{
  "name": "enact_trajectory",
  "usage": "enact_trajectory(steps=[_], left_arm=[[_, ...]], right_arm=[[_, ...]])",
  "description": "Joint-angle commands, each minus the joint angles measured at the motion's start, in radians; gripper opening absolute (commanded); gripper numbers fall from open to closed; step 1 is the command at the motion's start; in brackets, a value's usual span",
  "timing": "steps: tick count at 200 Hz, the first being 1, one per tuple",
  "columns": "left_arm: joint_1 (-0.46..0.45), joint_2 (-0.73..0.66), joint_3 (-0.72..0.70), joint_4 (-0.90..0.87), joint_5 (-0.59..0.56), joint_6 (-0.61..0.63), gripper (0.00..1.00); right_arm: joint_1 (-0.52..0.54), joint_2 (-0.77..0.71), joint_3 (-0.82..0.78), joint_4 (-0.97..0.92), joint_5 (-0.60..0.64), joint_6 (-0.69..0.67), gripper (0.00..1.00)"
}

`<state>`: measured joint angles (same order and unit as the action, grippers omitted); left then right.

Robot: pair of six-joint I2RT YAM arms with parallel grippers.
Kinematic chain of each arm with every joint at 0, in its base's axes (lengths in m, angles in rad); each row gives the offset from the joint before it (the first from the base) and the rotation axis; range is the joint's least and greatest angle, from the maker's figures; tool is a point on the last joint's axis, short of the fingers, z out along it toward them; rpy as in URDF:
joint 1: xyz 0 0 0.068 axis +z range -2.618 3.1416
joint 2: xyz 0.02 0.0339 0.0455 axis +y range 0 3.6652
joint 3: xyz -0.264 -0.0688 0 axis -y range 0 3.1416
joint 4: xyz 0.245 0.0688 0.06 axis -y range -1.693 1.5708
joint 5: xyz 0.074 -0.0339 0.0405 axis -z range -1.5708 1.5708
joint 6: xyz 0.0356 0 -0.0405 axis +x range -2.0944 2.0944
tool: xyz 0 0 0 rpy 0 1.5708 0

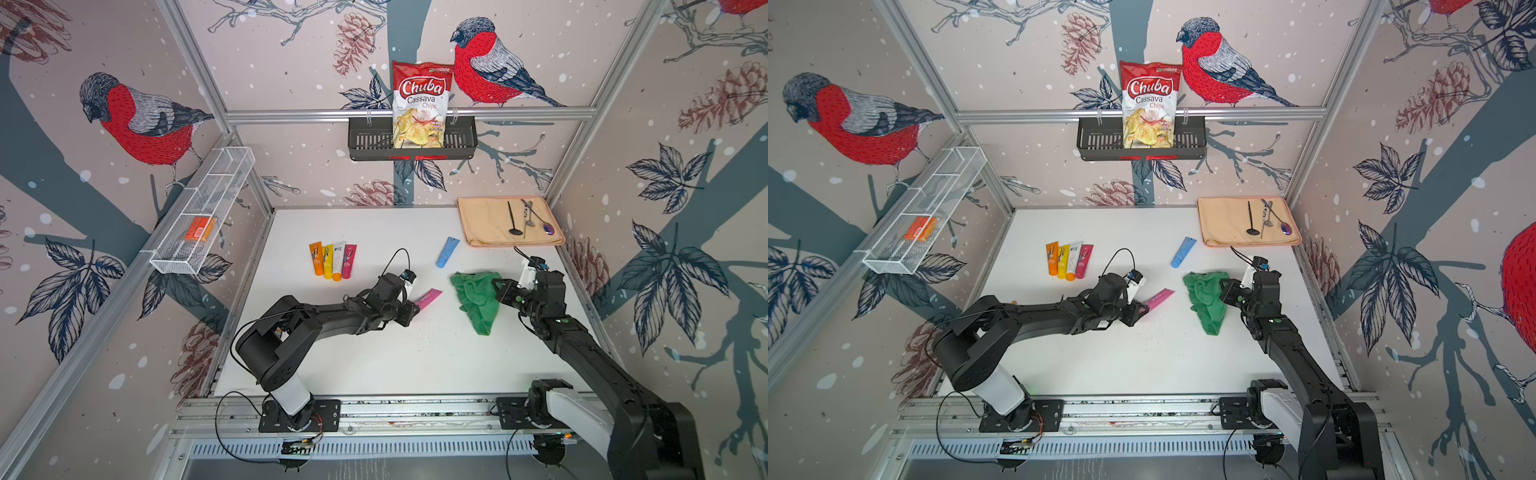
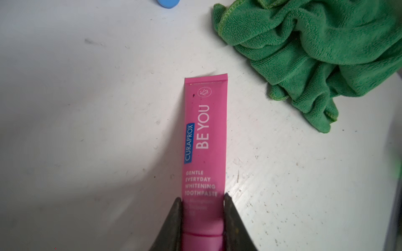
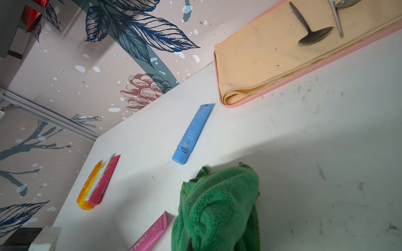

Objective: Wipe the surface of the toothpaste tube
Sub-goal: Place the toothpaste at the center of the board.

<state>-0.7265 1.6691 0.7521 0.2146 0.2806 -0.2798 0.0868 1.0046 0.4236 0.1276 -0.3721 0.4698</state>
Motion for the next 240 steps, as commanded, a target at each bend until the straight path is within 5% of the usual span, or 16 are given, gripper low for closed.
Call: enact_trajectory(steps=[1, 112, 147, 197, 240], left_arm=[[0.063, 0.042, -0.015, 0.014, 0.215, -0.085, 0.05], [0.178, 0.114, -0.085, 0.229, 0.407, -0.193, 0.04], [0.172, 0.026, -0.084, 0.131, 0.266, -0.128, 0.03], [0.071, -0.139, -0.027, -0.082, -0.211, 0.024, 0.01], [0.027, -0.040, 0.040, -0.156, -0.227, 0.054, 0.06]], right_arm=[[-0.002, 0.010, 0.001, 0.052, -0.041, 0.003, 0.00], [-0.003, 0.016, -0.010, 0.079, -0.082, 0.011, 0.00], [-0.001, 0.017, -0.012, 0.082, -0.090, 0.013, 0.00], [-0.002, 0.015, -0.013, 0.092, -0.098, 0.017, 0.00], [-0.002, 0.006, -0.012, 0.081, -0.100, 0.013, 0.00]])
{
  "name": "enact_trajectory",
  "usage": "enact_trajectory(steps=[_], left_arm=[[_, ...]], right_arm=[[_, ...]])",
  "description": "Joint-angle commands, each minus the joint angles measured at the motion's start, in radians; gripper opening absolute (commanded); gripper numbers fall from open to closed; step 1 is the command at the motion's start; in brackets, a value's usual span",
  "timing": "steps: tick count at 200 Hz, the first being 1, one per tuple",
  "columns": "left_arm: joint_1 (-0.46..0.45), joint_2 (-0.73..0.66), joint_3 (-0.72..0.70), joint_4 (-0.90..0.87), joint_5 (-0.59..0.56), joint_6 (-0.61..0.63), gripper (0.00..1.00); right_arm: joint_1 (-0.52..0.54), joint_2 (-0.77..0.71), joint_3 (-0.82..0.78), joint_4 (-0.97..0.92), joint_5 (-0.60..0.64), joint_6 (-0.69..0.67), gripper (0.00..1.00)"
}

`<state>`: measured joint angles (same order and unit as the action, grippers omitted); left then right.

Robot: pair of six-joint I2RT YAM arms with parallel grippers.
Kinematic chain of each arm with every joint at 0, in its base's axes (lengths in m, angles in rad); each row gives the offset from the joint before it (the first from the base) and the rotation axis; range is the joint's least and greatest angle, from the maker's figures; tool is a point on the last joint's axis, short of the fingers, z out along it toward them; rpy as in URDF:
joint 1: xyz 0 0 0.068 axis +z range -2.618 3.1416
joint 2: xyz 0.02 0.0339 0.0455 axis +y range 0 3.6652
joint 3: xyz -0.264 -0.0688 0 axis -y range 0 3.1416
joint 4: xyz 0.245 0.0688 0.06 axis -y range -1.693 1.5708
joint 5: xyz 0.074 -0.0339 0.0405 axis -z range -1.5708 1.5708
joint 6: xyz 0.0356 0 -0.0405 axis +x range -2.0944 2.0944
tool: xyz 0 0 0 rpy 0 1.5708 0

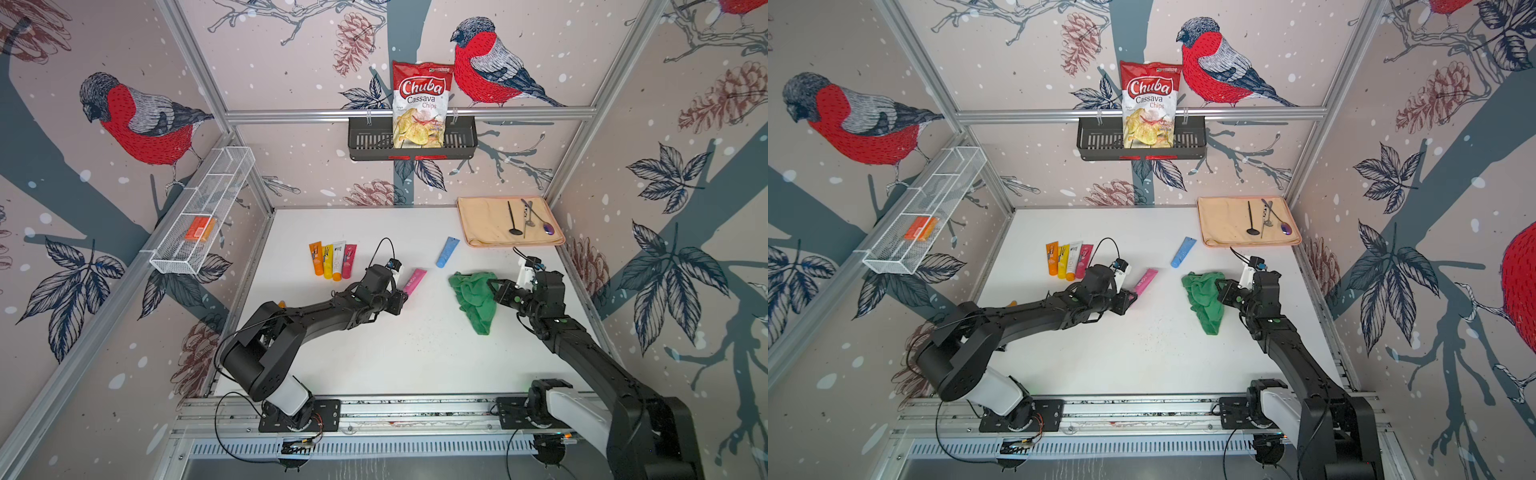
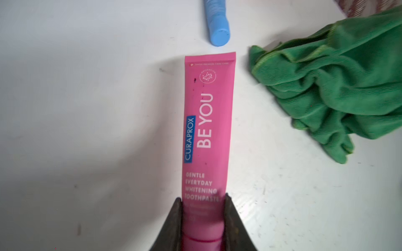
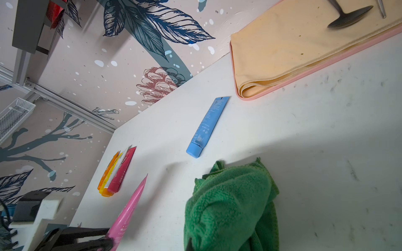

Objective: Wipe the surface of the toothpaste tube
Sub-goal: Place the toothpaste at the center of the board, then adjust the toothpaste at the center of the board.

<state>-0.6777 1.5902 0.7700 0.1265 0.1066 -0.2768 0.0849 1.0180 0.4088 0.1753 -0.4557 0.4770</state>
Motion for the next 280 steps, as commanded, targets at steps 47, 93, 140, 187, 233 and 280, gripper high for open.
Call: enact_trajectory(steps=[47, 93, 140, 187, 233, 280], left_arm=[[-0.050, 0.118, 0.042, -0.094, 0.051, 0.058, 0.33], [0.039, 0.091, 0.073, -0.150, 0.258, 0.059, 0.54], [0.129, 0.089, 0.191, -0.266, 0.366, 0.101, 0.63], [0.188, 0.191, 0.221, -0.309, 0.530, 0.135, 0.57], [0.190, 0.206, 0.257, -0.359, 0.561, 0.135, 0.56], [0.188, 0.235, 0.280, -0.455, 0.530, 0.158, 0.56]], right_arm=[[0.001, 0.004, 0.003, 0.042, -0.029, 0.007, 0.00], [0.001, 0.006, 0.003, 0.050, -0.042, 0.010, 0.00], [0.004, 0.030, 0.008, 0.075, -0.072, 0.019, 0.00], [0.004, 0.028, 0.019, 0.082, -0.093, 0.025, 0.00], [0.004, -0.007, 0.010, 0.086, -0.114, 0.035, 0.00], [0.004, -0.037, -0.005, 0.096, -0.133, 0.046, 0.00]])
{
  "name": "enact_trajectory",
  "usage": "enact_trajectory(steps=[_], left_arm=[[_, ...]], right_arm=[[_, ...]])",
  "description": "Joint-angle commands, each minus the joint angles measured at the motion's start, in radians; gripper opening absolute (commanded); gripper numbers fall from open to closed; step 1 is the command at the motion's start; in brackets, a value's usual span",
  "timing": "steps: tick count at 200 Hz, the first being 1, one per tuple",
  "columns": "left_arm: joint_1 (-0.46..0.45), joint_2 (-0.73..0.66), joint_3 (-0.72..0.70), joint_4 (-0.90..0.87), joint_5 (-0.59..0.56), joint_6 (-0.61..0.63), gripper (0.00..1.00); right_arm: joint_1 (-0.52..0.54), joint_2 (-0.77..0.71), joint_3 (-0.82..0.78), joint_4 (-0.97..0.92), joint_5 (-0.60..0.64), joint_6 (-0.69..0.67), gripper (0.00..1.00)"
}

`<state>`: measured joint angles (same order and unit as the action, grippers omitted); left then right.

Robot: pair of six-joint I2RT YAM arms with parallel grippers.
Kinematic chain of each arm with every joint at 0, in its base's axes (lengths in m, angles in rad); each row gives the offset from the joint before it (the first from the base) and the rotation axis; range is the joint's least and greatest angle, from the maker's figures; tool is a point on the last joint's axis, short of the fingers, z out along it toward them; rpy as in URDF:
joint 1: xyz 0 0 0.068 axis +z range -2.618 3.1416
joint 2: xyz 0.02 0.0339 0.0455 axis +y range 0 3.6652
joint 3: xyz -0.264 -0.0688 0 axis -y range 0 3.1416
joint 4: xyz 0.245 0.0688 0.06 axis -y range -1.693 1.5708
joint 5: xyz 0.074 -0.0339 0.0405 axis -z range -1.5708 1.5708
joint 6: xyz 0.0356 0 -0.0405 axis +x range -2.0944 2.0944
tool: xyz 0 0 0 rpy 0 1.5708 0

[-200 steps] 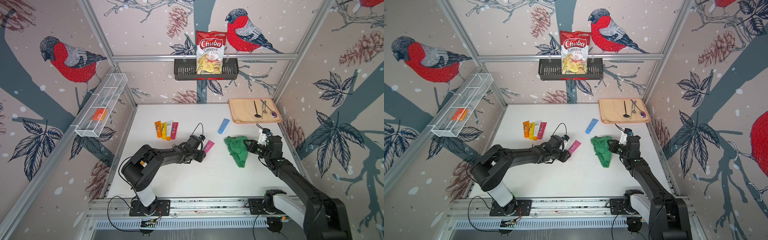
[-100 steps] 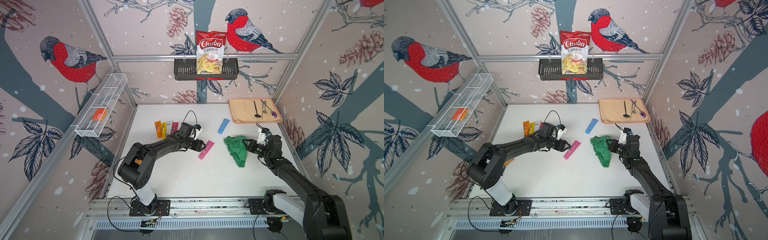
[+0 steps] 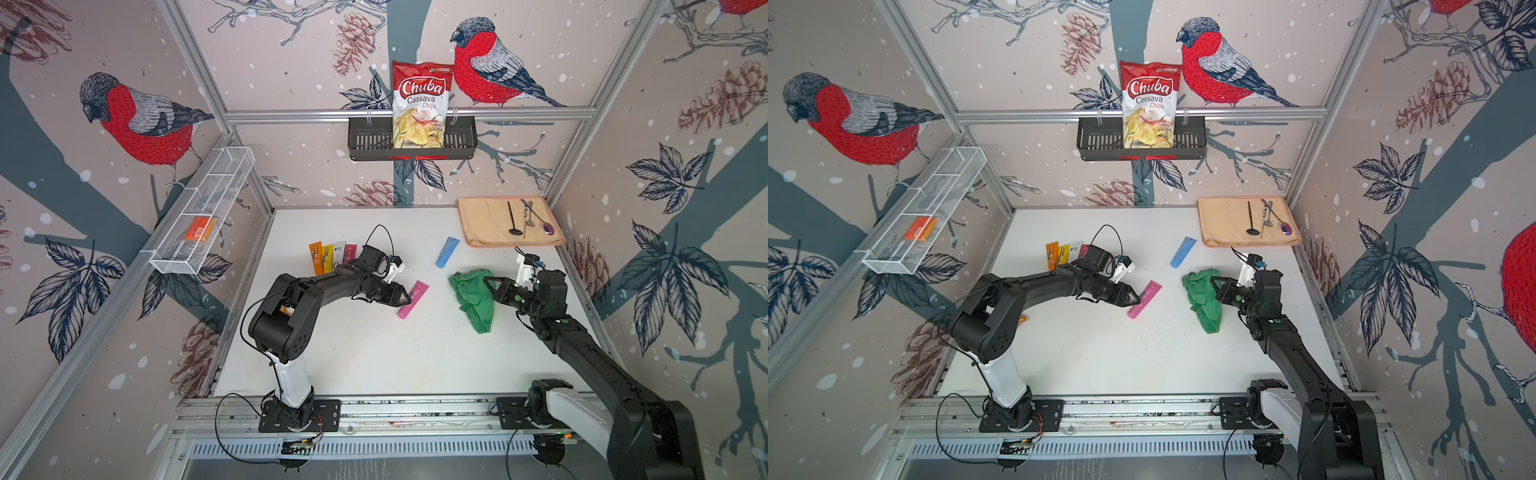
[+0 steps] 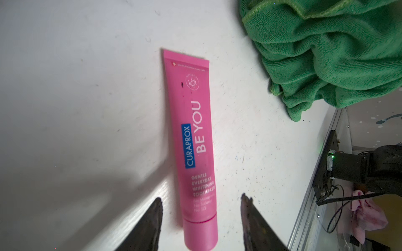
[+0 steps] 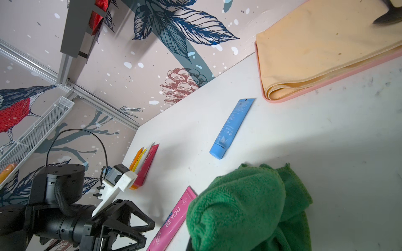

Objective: Wipe the surface of the toothpaste tube
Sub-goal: Adjust the toothpaste at the center of the board.

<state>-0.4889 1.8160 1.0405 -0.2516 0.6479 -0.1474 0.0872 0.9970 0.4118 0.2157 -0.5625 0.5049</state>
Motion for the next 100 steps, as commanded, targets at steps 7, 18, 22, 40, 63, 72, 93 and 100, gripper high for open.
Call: enact_trajectory(steps=[7, 18, 22, 40, 63, 72, 93, 100], left_arm=[[-0.003, 0.014, 0.012, -0.093, -0.026, 0.032, 0.56], [-0.006, 0.021, 0.012, -0.106, -0.049, 0.034, 0.56], [-0.007, 0.025, 0.011, -0.107, -0.054, 0.033, 0.56], [-0.014, 0.045, 0.011, -0.112, -0.069, 0.032, 0.56], [-0.035, 0.061, 0.013, -0.129, -0.091, 0.040, 0.56], [-0.043, 0.062, 0.012, -0.136, -0.105, 0.042, 0.56], [-0.054, 0.053, 0.010, -0.136, -0.114, 0.039, 0.56], [-0.057, 0.047, 0.011, -0.139, -0.118, 0.037, 0.55]], right_arm=[[0.002, -0.021, -0.011, 0.056, -0.027, 0.021, 0.00], [0.001, -0.024, -0.011, 0.054, -0.031, 0.021, 0.00], [0.001, -0.027, -0.011, 0.054, -0.032, 0.021, 0.00], [0.001, -0.035, -0.013, 0.055, -0.034, 0.022, 0.00], [0.000, -0.043, -0.015, 0.050, -0.034, 0.021, 0.00], [-0.001, -0.045, -0.016, 0.048, -0.033, 0.021, 0.00], [-0.003, -0.046, -0.019, 0.050, -0.033, 0.022, 0.00], [-0.003, -0.045, -0.018, 0.051, -0.033, 0.021, 0.00]])
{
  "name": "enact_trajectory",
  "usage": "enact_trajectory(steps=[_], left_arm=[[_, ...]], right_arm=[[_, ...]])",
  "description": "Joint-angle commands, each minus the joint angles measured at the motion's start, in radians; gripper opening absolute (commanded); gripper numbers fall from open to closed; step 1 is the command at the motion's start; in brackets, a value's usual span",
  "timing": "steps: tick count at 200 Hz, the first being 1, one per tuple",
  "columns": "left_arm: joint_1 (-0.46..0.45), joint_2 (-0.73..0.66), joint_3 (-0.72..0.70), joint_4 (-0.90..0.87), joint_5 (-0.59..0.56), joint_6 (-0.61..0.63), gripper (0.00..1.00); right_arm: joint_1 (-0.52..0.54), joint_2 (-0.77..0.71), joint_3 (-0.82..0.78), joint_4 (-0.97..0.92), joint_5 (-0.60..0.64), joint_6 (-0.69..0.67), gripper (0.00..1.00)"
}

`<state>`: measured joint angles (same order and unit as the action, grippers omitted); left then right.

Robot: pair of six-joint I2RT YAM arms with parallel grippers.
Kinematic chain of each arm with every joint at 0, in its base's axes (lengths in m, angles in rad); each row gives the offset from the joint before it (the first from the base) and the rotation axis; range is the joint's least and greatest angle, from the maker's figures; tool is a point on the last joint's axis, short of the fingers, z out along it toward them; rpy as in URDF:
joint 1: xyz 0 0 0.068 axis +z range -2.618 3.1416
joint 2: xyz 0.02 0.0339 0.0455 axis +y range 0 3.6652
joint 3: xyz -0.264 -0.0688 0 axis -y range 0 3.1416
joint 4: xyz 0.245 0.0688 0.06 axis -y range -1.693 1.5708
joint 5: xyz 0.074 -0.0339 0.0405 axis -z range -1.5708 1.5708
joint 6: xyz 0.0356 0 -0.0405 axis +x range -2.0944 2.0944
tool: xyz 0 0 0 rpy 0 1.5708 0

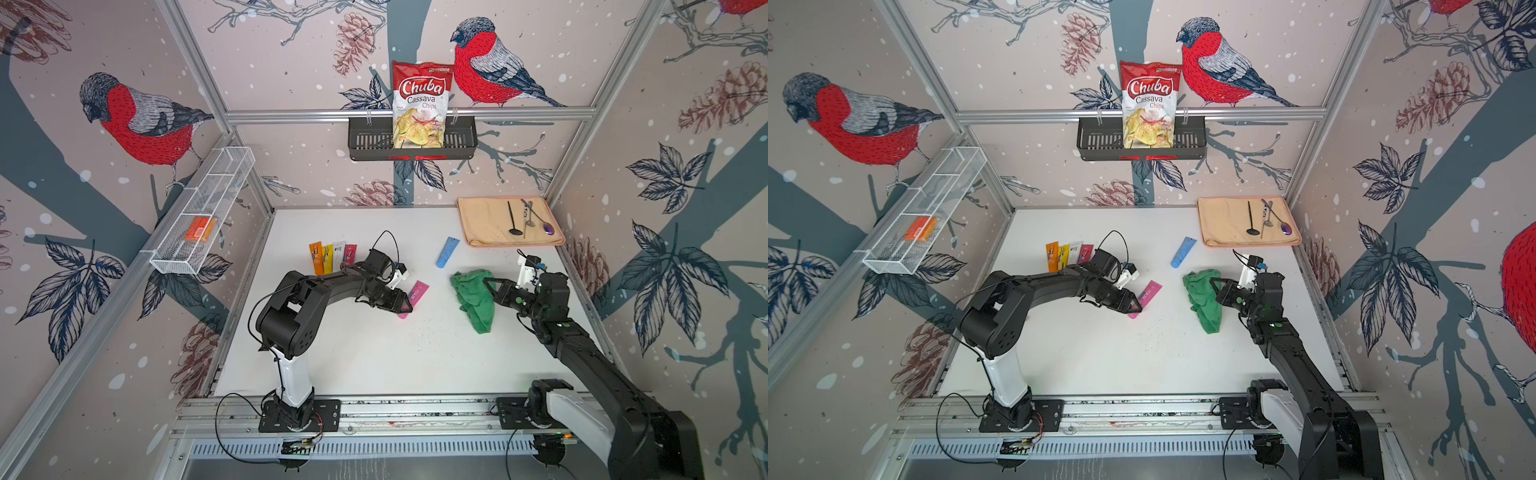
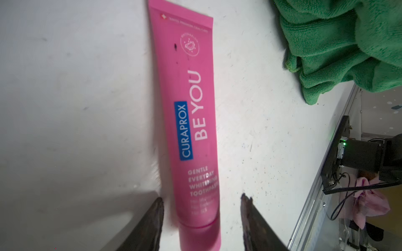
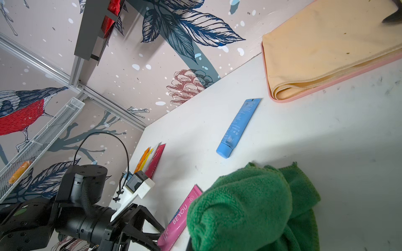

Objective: Wipe the surface of the toothpaste tube
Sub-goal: Adjust the toothpaste at the center of the board.

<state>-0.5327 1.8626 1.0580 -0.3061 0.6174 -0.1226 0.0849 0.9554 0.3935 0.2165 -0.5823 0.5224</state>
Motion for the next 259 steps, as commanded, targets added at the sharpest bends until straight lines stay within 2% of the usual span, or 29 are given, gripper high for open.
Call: enact_trajectory(steps=[1, 82, 122, 159, 175, 205, 229, 259], left_arm=[[-0.013, 0.000, -0.007, -0.086, -0.088, 0.013, 0.55], [-0.036, -0.021, 0.009, -0.154, -0.200, 0.009, 0.39], [-0.058, -0.032, 0.004, -0.155, -0.243, -0.005, 0.18], [-0.089, -0.067, 0.011, -0.140, -0.354, -0.044, 0.08], [-0.115, -0.102, 0.027, -0.150, -0.474, -0.061, 0.08], [-0.213, -0.115, 0.108, -0.262, -0.841, -0.087, 0.08], [-0.309, -0.049, 0.170, -0.369, -1.141, -0.129, 0.07], [-0.410, 0.053, 0.197, -0.423, -1.381, -0.181, 0.07]], right_arm=[[0.000, -0.003, 0.000, 0.050, -0.013, 0.004, 0.00], [-0.002, -0.014, -0.003, 0.046, -0.012, 0.003, 0.00], [-0.002, -0.014, -0.003, 0.047, -0.013, 0.004, 0.00], [-0.002, -0.020, -0.003, 0.044, -0.014, 0.004, 0.00], [-0.002, -0.024, -0.001, 0.042, -0.015, 0.004, 0.00], [-0.002, -0.033, 0.000, 0.038, -0.014, 0.005, 0.00], [-0.002, -0.037, 0.000, 0.034, -0.013, 0.004, 0.00], [-0.003, -0.043, 0.004, 0.028, -0.013, 0.003, 0.00]])
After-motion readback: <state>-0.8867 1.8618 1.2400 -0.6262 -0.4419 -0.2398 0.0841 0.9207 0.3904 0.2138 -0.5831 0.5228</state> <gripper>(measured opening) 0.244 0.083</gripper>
